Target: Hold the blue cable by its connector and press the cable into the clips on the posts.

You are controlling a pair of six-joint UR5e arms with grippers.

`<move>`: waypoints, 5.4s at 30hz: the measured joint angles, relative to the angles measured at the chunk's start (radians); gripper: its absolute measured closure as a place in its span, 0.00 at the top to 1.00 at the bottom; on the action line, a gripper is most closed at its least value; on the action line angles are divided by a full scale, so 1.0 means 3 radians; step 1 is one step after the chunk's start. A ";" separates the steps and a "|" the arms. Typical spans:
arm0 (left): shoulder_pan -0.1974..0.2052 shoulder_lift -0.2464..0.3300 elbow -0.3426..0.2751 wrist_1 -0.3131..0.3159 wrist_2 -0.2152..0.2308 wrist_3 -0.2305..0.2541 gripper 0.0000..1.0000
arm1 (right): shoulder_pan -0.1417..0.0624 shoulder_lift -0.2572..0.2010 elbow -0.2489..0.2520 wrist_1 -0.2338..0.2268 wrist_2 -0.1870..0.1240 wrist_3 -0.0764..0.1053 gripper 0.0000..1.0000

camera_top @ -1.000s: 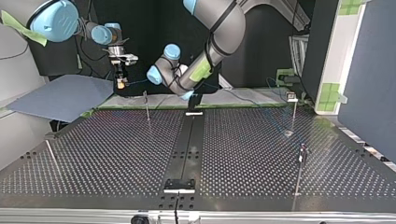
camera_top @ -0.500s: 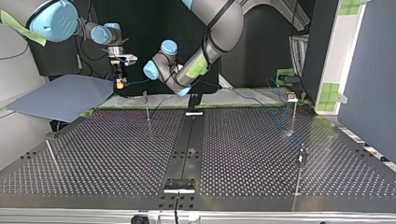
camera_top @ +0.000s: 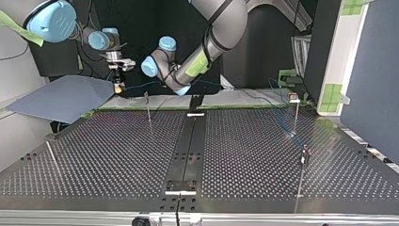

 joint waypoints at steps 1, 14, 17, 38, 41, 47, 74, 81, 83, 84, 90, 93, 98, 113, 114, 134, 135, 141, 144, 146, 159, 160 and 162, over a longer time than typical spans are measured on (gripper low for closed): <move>-0.0007 0.0031 -0.0031 0.0032 -0.0031 -0.0002 0.00 | 0.0000 -0.0001 -0.0017 0.0007 -0.0022 0.0006 0.00; -0.0021 0.0221 -0.0313 0.0357 -0.0055 -0.0129 0.00 | -0.0077 -0.0004 -0.0160 0.0015 -0.0190 0.0200 0.00; -0.0006 0.0220 -0.0340 0.0435 -0.0004 -0.0182 0.00 | -0.0098 -0.0004 -0.0186 0.0014 -0.0192 0.0239 0.00; 0.0050 0.0219 -0.0322 0.1041 0.0158 -0.0440 0.00 | -0.0153 0.0000 -0.0347 0.0069 -0.0173 0.0314 0.00; 0.0053 0.0219 -0.0323 0.1134 0.0166 -0.0442 0.00 | -0.0154 0.0000 -0.0381 0.0105 -0.0158 0.0315 0.00; 0.0054 0.0169 -0.0286 0.1316 0.0171 -0.0447 0.00 | -0.0151 0.0000 -0.0425 0.0154 -0.0111 0.0312 0.00; 0.0069 0.0105 -0.0396 0.2095 0.0152 -0.0461 0.00 | -0.0081 0.0006 -0.0510 0.0164 -0.0055 0.0295 0.00; 0.0053 0.0105 -0.0531 0.2281 0.0163 -0.0449 0.00 | -0.0069 0.0006 -0.0511 0.0147 -0.0017 0.0298 0.00; 0.0051 0.0105 -0.0534 0.2335 0.0161 -0.0448 0.00 | -0.0067 0.0006 -0.0511 0.0145 -0.0012 0.0303 0.00; 0.0049 0.0105 -0.0532 0.2352 0.0161 -0.0448 0.00 | -0.0065 0.0006 -0.0511 0.0145 -0.0011 0.0304 0.00; 0.0055 0.0103 -0.0523 0.2386 0.0162 -0.0455 0.00 | -0.0056 0.0006 -0.0511 0.0137 -0.0010 0.0306 0.00; 0.0062 0.0101 -0.0543 0.2388 0.0161 -0.0460 0.00 | -0.0047 0.0006 -0.0511 0.0133 -0.0010 0.0307 0.00; 0.0068 0.0100 -0.0606 0.2396 0.0154 -0.0464 0.00 | -0.0024 0.0009 -0.0515 0.0116 -0.0010 0.0312 0.00; 0.0077 -0.0036 -0.0374 0.2279 0.0166 -0.0468 0.00 | 0.0008 0.0020 -0.0561 0.0125 -0.0002 0.0353 0.00; 0.0080 -0.0037 -0.0354 0.2266 0.0167 -0.0468 0.00 | 0.0005 0.0020 -0.0565 0.0126 0.0003 0.0358 0.00; 0.0214 -0.0050 -0.0371 0.2227 0.0231 -0.0486 0.00 | 0.0027 0.0187 -0.0818 0.0189 0.0086 0.0315 0.00; 0.0221 -0.0051 -0.0371 0.2227 0.0234 -0.0487 0.00 | 0.0027 0.0200 -0.0840 0.0204 0.0105 0.0303 0.00; 0.0248 -0.0060 -0.0365 0.2212 0.0225 -0.0494 0.00 | 0.0032 0.0229 -0.0991 0.0351 0.0217 0.0258 0.00; 0.0253 -0.0105 -0.0331 0.2165 0.0222 -0.0501 0.00 | 0.0033 0.0230 -0.1058 0.0430 0.0230 0.0243 0.00; 0.0252 -0.0149 -0.0288 0.2115 0.0220 -0.0502 0.00 | 0.0034 0.0230 -0.1096 0.0474 0.0234 0.0233 0.00; 0.0282 -0.0201 0.0015 0.1857 0.0253 -0.0511 0.00 | 0.0039 0.0233 -0.1259 0.0546 0.0216 0.0283 0.00; 0.0286 -0.0201 0.0046 0.1847 0.0257 -0.0512 0.00 | 0.0040 0.0232 -0.1279 0.0559 0.0216 0.0286 0.00; 0.0295 -0.0201 0.0091 0.1838 0.0260 -0.0511 0.00 | 0.0040 0.0232 -0.1306 0.0577 0.0216 0.0293 0.00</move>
